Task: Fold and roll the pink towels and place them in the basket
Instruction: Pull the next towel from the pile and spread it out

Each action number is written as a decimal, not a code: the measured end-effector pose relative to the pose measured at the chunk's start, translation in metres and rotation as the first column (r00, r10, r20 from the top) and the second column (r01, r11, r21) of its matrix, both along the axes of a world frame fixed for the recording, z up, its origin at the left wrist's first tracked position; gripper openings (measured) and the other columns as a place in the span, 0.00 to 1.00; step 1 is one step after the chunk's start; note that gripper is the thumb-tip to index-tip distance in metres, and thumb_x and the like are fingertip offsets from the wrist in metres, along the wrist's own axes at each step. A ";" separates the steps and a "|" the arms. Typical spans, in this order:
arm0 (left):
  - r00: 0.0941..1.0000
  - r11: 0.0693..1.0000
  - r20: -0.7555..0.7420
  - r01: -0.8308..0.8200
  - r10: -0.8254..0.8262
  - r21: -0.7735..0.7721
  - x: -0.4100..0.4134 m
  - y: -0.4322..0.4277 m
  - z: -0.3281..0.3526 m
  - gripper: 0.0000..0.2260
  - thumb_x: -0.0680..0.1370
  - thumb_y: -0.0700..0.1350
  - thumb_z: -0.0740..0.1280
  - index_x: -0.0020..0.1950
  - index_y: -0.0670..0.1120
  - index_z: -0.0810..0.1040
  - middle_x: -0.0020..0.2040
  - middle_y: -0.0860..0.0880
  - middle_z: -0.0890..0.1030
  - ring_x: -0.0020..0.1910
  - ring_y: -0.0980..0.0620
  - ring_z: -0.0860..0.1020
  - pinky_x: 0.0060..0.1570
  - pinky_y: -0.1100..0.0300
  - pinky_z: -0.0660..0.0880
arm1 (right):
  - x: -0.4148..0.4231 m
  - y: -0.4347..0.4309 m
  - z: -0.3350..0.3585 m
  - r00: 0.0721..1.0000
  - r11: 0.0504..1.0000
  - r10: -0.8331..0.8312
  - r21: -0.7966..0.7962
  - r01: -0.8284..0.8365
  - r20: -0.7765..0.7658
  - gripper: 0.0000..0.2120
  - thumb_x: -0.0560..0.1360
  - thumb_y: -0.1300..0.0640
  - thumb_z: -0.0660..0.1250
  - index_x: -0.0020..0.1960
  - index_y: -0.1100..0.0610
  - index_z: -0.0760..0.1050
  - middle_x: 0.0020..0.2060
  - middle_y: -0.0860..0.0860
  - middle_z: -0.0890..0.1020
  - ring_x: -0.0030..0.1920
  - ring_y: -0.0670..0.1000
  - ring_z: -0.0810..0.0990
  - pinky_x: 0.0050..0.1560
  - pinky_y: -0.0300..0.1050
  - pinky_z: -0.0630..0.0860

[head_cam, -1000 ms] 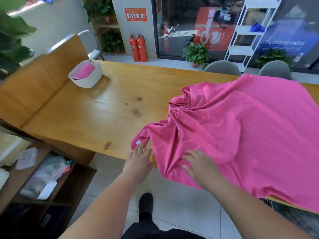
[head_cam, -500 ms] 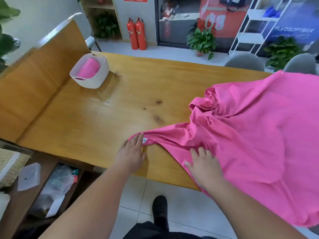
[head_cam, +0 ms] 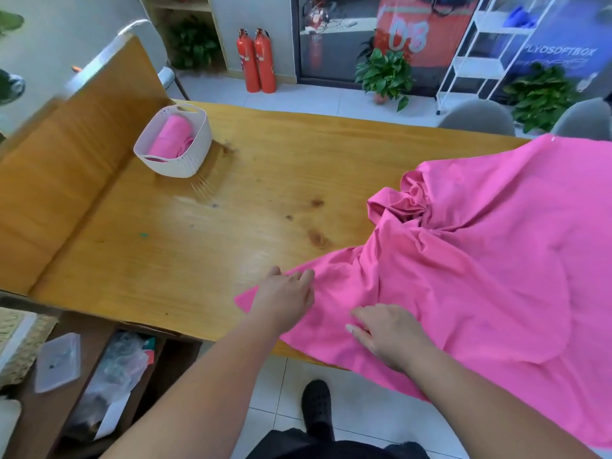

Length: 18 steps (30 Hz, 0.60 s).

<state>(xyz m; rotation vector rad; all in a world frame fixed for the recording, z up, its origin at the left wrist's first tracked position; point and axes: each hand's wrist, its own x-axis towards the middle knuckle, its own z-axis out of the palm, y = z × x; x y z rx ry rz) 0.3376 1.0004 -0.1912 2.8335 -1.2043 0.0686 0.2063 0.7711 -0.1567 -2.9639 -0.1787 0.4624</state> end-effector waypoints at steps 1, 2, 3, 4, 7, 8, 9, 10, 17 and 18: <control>1.000 1.000 0.020 0.004 -0.004 0.012 0.001 0.000 0.002 0.09 0.80 0.48 0.59 0.49 0.47 0.77 0.35 0.48 0.81 0.29 0.43 0.78 0.40 0.51 0.67 | 0.001 0.000 0.001 1.000 1.000 0.008 0.017 -0.008 0.007 0.24 0.82 0.35 0.50 0.58 0.47 0.78 0.47 0.48 0.84 0.50 0.55 0.82 0.51 0.54 0.76; 0.999 1.000 0.043 0.011 -0.012 0.021 0.002 0.001 0.001 0.09 0.80 0.48 0.59 0.49 0.47 0.77 0.35 0.48 0.81 0.30 0.43 0.77 0.39 0.51 0.67 | 0.002 -0.001 0.000 0.998 1.000 0.013 0.027 -0.015 0.055 0.23 0.82 0.36 0.52 0.57 0.47 0.80 0.46 0.48 0.84 0.49 0.55 0.82 0.50 0.54 0.77; 0.999 1.000 0.048 0.019 -0.019 0.015 0.004 0.002 -0.001 0.09 0.80 0.48 0.60 0.51 0.47 0.77 0.39 0.48 0.81 0.35 0.43 0.79 0.40 0.50 0.69 | 0.002 -0.001 -0.004 0.991 0.999 0.011 0.031 -0.015 0.136 0.21 0.82 0.37 0.55 0.56 0.49 0.81 0.46 0.49 0.83 0.48 0.56 0.81 0.49 0.54 0.78; 0.999 1.000 0.030 0.028 -0.028 -0.003 0.004 0.002 -0.001 0.11 0.80 0.48 0.59 0.57 0.46 0.78 0.46 0.47 0.81 0.43 0.42 0.80 0.43 0.49 0.72 | 0.002 -0.001 -0.006 0.976 0.999 -0.018 0.034 0.011 0.216 0.19 0.82 0.39 0.57 0.55 0.50 0.81 0.48 0.49 0.81 0.49 0.56 0.80 0.47 0.55 0.78; 0.972 0.994 -0.208 0.103 -0.108 -0.035 0.001 -0.007 -0.001 0.26 0.81 0.47 0.55 0.80 0.47 0.65 0.76 0.44 0.72 0.74 0.44 0.71 0.70 0.46 0.72 | 0.010 0.007 -0.004 0.946 0.979 -0.203 0.048 0.197 0.252 0.23 0.81 0.39 0.58 0.70 0.50 0.75 0.66 0.54 0.75 0.64 0.58 0.74 0.59 0.58 0.79; 0.951 0.990 -0.278 0.141 -0.136 -0.004 -0.002 -0.012 -0.001 0.28 0.83 0.47 0.54 0.84 0.49 0.58 0.81 0.45 0.66 0.79 0.46 0.65 0.76 0.47 0.66 | 0.012 0.009 -0.003 0.939 0.961 -0.275 0.050 0.271 0.208 0.27 0.82 0.38 0.57 0.77 0.49 0.68 0.74 0.56 0.69 0.71 0.60 0.70 0.66 0.60 0.76; 0.941 0.987 -0.310 0.156 -0.138 0.034 -0.003 -0.015 -0.003 0.29 0.84 0.47 0.54 0.86 0.50 0.54 0.84 0.46 0.62 0.82 0.47 0.62 0.79 0.48 0.62 | 0.013 0.008 -0.004 0.927 0.939 -0.345 0.052 0.341 0.147 0.31 0.83 0.36 0.56 0.82 0.48 0.60 0.80 0.57 0.61 0.77 0.61 0.64 0.71 0.61 0.72; 0.946 0.989 -0.304 0.136 -0.111 0.062 -0.003 -0.017 -0.004 0.29 0.85 0.48 0.53 0.86 0.50 0.52 0.84 0.46 0.62 0.82 0.47 0.62 0.80 0.48 0.60 | 0.013 0.006 -0.006 0.914 0.916 -0.400 0.060 0.396 0.070 0.34 0.83 0.34 0.54 0.85 0.46 0.53 0.83 0.57 0.53 0.80 0.62 0.58 0.75 0.61 0.68; 0.982 0.968 0.013 -0.186 0.187 0.167 0.031 -0.005 0.004 0.22 0.82 0.52 0.61 0.71 0.41 0.76 0.53 0.42 0.85 0.49 0.42 0.85 0.50 0.47 0.76 | 0.012 -0.017 -0.001 0.889 0.900 -0.435 -0.062 0.431 -0.141 0.38 0.83 0.32 0.50 0.86 0.48 0.45 0.84 0.56 0.53 0.82 0.58 0.55 0.77 0.57 0.65; 0.982 0.965 0.050 -0.188 0.182 0.183 0.033 -0.008 0.009 0.19 0.81 0.51 0.63 0.67 0.42 0.79 0.46 0.45 0.86 0.41 0.43 0.85 0.47 0.49 0.75 | 0.014 -0.016 0.000 0.899 0.908 -0.418 -0.080 0.411 -0.132 0.37 0.83 0.32 0.50 0.86 0.48 0.48 0.82 0.56 0.57 0.81 0.58 0.58 0.75 0.56 0.67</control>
